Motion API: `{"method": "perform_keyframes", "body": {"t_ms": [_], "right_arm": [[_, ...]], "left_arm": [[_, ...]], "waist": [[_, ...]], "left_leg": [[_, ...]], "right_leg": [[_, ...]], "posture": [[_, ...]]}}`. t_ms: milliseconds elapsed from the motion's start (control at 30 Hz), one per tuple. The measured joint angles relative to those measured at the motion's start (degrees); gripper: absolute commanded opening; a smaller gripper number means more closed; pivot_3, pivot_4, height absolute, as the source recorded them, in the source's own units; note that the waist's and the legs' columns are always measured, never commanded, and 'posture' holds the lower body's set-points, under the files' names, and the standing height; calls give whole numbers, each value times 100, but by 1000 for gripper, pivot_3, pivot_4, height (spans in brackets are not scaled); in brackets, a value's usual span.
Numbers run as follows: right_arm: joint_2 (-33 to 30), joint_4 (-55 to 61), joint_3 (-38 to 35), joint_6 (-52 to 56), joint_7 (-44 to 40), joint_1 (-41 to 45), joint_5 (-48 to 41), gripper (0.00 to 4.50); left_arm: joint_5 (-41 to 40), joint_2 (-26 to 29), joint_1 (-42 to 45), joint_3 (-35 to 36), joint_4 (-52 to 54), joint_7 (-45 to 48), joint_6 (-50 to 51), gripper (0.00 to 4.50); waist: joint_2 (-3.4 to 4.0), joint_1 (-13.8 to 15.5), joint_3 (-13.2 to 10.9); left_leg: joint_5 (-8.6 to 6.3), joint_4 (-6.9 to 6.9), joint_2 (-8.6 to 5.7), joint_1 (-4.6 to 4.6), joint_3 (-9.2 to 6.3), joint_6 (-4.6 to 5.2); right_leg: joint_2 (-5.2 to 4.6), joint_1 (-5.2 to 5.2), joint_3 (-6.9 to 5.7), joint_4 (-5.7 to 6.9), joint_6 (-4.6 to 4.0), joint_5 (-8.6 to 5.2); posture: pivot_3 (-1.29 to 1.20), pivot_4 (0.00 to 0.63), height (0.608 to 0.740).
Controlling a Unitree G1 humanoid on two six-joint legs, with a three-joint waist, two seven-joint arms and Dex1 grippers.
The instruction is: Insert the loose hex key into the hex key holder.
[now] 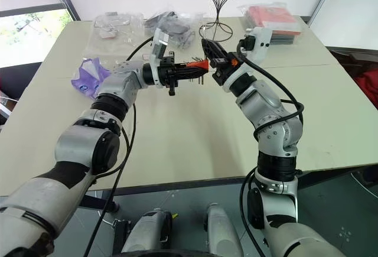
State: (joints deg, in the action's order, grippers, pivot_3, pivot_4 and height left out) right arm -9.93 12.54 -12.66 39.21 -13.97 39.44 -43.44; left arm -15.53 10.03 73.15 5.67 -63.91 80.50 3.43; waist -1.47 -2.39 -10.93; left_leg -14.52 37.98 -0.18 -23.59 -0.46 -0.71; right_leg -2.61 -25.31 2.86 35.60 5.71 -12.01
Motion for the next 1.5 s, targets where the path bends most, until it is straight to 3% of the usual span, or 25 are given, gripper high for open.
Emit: {"method": "perform_keyframes", "body": {"t_ms": [767,1100,1500], "right_arm": [[-472,99,190,-236,-416,-127,70,60],[-912,211,438,-206,-850,-236,245,60],[-973,198,465,-132,-970,-246,296,60]], "left_arm": [[-50,-4,8,83,0,-65,213,0],[174,58,5,-40,-1,23,-164,0],[256,56,-4,-44,-1,97,-291,0]], "waist": [[0,3,0],[0,1,0],[0,4,0]], "left_leg": [[0,3,-2,2,0,0],[0,6,-7,8,1,0],[0,11,-7,9,1,0]], "right_leg": [[0,0,0,9,0,0],[1,0,2,22,-1,0],[1,0,3,29,-1,0]], "posture": [[0,150,740],[0,150,740],[0,150,740]]}}
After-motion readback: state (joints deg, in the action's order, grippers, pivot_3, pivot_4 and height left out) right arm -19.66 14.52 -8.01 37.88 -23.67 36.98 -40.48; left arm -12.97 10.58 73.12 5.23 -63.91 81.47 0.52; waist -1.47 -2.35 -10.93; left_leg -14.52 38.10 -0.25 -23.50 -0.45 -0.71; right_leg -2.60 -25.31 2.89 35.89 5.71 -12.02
